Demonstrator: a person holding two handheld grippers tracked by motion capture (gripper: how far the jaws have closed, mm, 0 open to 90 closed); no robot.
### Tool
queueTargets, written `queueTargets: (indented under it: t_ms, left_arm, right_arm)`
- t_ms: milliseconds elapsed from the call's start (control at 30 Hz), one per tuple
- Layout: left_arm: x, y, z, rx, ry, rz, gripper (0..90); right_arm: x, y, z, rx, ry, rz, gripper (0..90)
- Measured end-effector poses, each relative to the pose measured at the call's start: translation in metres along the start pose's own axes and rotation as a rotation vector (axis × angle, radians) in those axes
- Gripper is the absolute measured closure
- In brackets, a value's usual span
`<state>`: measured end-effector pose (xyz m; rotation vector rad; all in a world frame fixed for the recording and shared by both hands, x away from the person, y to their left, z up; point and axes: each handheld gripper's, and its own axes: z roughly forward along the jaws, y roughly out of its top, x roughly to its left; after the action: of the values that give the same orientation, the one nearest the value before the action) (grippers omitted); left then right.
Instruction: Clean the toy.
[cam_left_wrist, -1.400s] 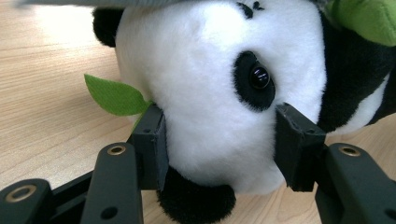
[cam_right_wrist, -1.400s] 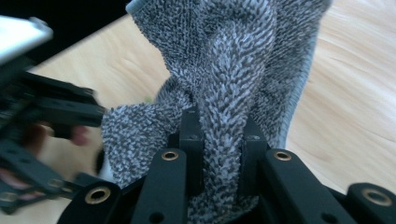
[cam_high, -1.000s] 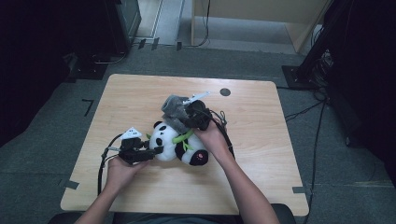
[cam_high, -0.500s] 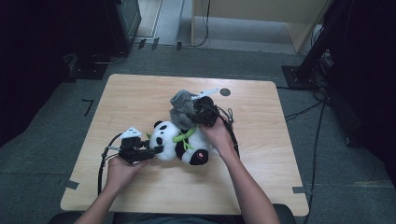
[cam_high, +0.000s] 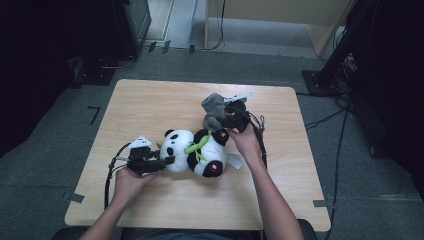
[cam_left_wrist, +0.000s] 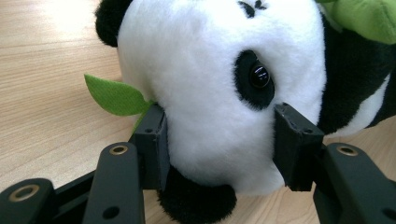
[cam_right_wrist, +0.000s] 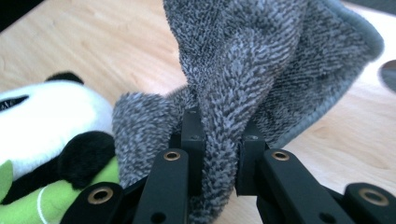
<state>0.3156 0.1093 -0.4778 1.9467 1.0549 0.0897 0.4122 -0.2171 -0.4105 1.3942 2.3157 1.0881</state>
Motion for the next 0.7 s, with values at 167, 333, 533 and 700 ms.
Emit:
queueTargets:
  t_ms: [167, 333, 533, 700]
  left_arm:
    - [0.0, 0.0, 0.0, 0.003, 0.005, -0.006, 45.7]
    - [-0.002, 0.001, 0.0, -0.004, 0.01, -0.01, 45.7]
    - [-0.001, 0.003, 0.0, -0.003, 0.004, -0.021, 45.7]
    - [-0.001, 0.002, 0.0, -0.008, 0.006, -0.019, 45.7]
  right_arm:
    - [0.007, 0.01, -0.029, -0.11, 0.03, -0.008, 79.1]
    - [0.035, 0.02, -0.053, -0.187, 0.108, -0.062, 79.1]
    - [0.077, 0.022, -0.057, -0.206, 0.242, -0.138, 79.1]
    - [0.111, 0.021, -0.051, -0.199, 0.352, -0.184, 79.1]
